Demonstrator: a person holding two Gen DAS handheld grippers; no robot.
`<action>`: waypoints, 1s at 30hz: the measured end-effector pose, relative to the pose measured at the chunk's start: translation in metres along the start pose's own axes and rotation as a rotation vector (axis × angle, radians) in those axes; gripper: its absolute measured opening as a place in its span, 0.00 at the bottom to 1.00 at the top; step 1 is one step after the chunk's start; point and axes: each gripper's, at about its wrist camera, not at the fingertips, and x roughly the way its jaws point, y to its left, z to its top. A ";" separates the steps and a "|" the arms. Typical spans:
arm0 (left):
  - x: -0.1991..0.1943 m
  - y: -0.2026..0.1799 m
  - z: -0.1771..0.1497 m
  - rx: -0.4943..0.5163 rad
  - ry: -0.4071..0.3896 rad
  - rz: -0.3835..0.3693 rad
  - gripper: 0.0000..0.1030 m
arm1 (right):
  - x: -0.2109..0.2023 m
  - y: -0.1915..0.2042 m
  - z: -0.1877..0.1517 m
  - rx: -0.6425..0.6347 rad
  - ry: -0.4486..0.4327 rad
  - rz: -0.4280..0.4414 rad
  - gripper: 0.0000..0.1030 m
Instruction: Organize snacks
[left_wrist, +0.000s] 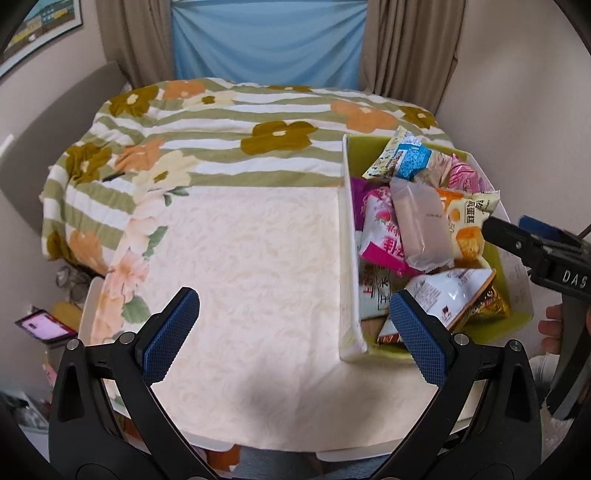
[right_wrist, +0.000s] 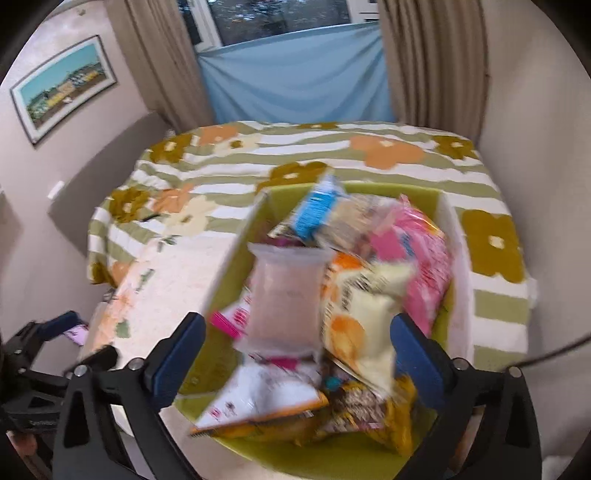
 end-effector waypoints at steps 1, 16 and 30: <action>-0.002 0.003 -0.002 -0.004 -0.004 -0.008 0.99 | -0.002 0.000 -0.004 0.005 -0.005 -0.021 0.98; -0.081 0.047 -0.015 0.052 -0.154 -0.050 0.99 | -0.073 0.046 -0.032 0.031 -0.102 -0.107 0.98; -0.170 0.093 -0.049 0.095 -0.362 -0.068 0.99 | -0.155 0.127 -0.071 0.039 -0.270 -0.256 0.98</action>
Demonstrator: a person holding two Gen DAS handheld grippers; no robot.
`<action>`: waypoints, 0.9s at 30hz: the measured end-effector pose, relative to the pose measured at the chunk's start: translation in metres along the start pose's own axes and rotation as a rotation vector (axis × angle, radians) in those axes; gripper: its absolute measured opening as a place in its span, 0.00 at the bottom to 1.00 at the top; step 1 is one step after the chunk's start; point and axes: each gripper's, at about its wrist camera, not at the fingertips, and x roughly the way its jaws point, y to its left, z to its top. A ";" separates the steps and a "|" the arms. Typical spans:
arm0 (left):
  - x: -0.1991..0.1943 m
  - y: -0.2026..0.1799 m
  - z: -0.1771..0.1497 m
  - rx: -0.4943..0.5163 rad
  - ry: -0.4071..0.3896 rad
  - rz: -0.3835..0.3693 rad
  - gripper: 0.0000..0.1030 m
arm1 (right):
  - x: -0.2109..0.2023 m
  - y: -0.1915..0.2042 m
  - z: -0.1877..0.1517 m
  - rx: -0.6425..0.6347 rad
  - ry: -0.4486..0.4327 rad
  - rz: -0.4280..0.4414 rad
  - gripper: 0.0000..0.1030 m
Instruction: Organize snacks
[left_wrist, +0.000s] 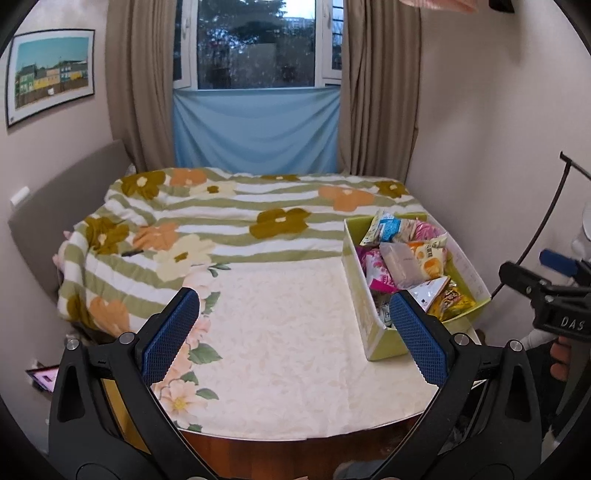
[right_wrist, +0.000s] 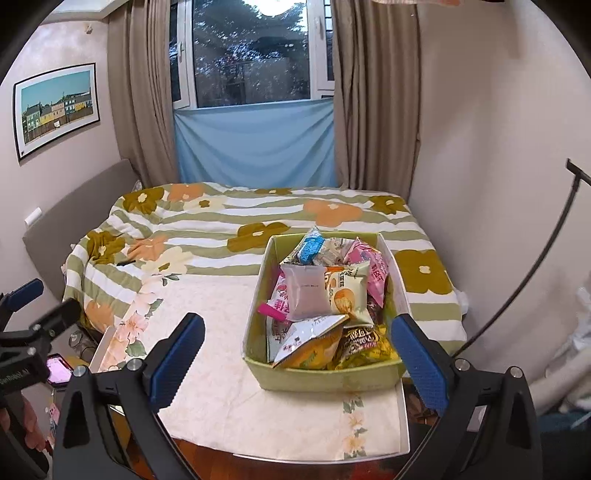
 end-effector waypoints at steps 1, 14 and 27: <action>-0.003 0.003 -0.001 0.001 -0.004 0.006 0.99 | -0.002 0.002 -0.002 0.006 0.000 -0.004 0.98; -0.011 0.022 -0.004 -0.011 -0.032 0.005 0.99 | -0.021 0.020 -0.010 0.020 -0.039 -0.045 0.98; -0.008 0.022 -0.002 -0.003 -0.026 0.006 0.99 | -0.015 0.021 -0.008 0.026 -0.030 -0.037 0.98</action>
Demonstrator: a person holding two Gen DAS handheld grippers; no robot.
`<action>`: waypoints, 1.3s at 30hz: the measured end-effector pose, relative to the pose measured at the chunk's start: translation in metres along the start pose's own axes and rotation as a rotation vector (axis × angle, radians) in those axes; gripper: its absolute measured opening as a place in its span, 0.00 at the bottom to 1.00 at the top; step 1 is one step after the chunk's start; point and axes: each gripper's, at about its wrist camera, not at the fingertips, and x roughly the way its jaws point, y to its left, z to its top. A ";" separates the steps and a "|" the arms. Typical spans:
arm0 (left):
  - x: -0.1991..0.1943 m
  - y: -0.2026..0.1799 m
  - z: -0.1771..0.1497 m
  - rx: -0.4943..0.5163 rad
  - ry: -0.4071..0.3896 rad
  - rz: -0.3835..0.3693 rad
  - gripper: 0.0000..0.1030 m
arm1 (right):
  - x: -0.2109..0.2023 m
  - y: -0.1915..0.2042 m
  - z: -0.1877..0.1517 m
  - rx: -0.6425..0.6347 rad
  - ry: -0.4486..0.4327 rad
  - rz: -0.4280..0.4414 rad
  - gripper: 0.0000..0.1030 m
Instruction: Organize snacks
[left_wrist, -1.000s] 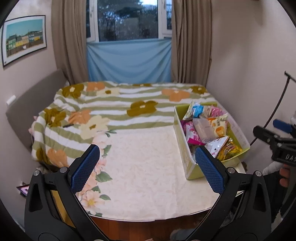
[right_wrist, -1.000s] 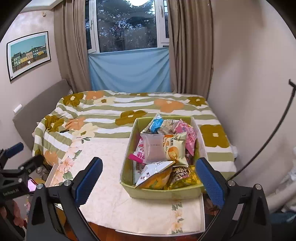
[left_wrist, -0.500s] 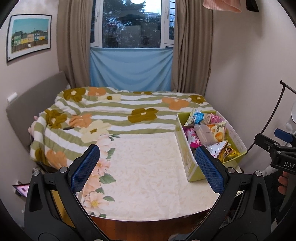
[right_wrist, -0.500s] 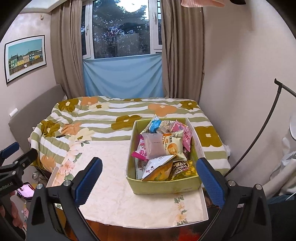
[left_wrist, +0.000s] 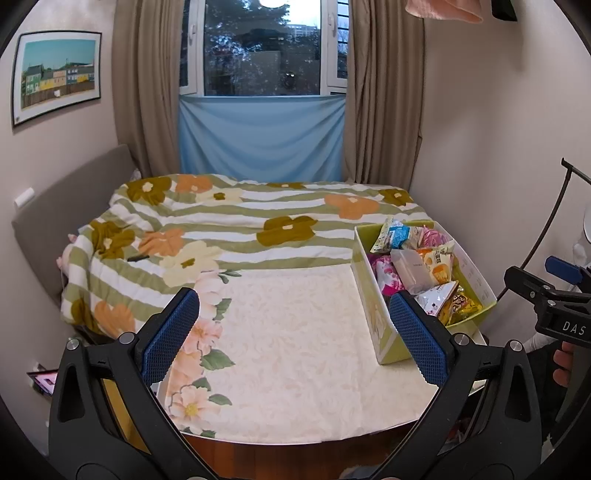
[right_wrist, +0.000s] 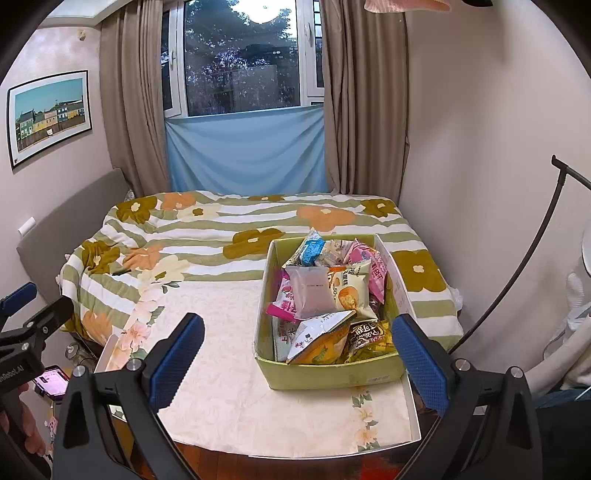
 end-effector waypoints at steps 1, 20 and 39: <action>0.000 0.000 0.000 0.000 0.000 0.001 0.99 | 0.000 0.000 0.000 0.000 0.000 0.000 0.98; 0.005 0.001 0.007 0.005 0.004 -0.002 0.99 | 0.003 -0.002 0.001 0.004 0.001 -0.001 0.98; 0.000 0.006 0.000 -0.016 0.004 0.005 0.99 | 0.004 -0.003 -0.003 0.004 0.010 0.001 0.98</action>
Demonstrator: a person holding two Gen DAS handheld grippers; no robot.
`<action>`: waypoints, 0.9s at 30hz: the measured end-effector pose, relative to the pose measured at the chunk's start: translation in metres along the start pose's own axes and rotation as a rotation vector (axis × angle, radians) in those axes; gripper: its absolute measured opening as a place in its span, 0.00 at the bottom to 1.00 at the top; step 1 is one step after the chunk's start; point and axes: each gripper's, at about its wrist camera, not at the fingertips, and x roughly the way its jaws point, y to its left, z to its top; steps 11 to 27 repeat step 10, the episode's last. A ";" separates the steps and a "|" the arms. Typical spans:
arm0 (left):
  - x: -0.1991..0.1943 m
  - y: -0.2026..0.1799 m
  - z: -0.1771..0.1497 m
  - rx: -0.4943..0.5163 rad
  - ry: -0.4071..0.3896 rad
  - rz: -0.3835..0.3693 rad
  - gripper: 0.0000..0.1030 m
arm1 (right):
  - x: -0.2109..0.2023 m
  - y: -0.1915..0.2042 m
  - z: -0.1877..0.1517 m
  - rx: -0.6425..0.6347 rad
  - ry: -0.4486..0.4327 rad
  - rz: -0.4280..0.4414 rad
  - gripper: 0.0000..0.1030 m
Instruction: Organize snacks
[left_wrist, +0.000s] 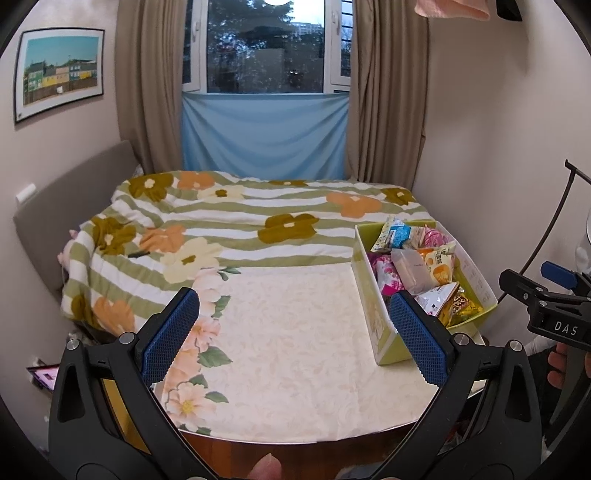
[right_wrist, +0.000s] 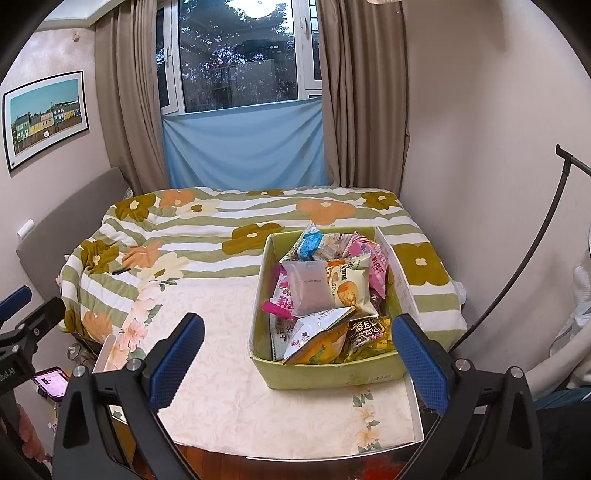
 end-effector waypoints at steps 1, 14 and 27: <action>0.000 -0.001 0.000 -0.003 -0.002 0.000 0.99 | 0.000 0.000 0.000 0.000 0.000 0.000 0.98; -0.014 0.002 0.000 0.000 -0.053 0.038 0.99 | 0.000 0.002 -0.002 0.005 0.004 0.008 0.98; -0.014 0.002 0.000 0.000 -0.053 0.038 0.99 | 0.000 0.002 -0.002 0.005 0.004 0.008 0.98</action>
